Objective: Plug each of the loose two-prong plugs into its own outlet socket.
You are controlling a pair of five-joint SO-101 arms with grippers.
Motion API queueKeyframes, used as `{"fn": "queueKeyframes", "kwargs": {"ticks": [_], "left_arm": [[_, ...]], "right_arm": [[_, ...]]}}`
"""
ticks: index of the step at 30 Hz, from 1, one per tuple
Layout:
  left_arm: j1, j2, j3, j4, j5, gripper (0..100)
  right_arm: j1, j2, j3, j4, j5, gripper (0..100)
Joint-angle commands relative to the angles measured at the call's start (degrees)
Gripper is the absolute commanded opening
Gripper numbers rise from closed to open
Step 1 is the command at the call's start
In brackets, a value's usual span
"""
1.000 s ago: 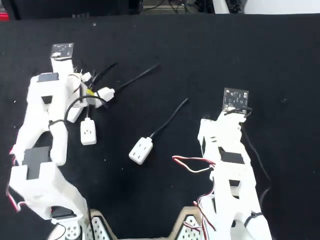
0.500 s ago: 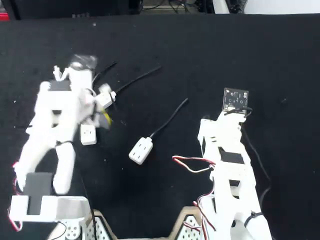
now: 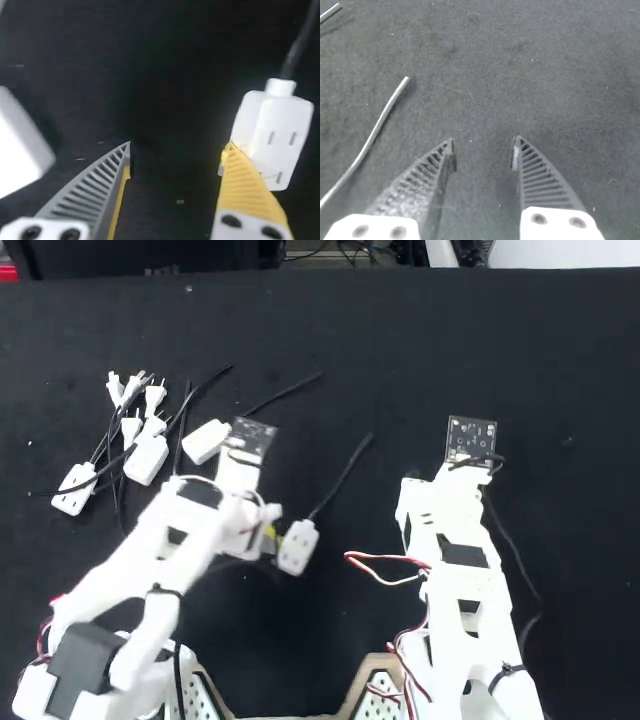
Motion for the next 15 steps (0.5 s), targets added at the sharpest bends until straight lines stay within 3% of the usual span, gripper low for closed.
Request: {"fn": "queueKeyframes", "kwargs": {"ticks": [1,9,15], "left_arm": [[5.8,-2.3,-2.1,-0.4,4.3,29],[-1.1,-1.6,-18.3,7.4,2.9,29],[5.9,3.9,-20.2,0.8,4.0,29]], "right_arm": [[-0.3,-1.8,-3.2,-0.9,0.2,17.0],[-0.3,-1.8,-3.3,-0.9,0.2,17.0],[-0.3,-1.8,-3.3,-1.1,0.2,17.0]]}}
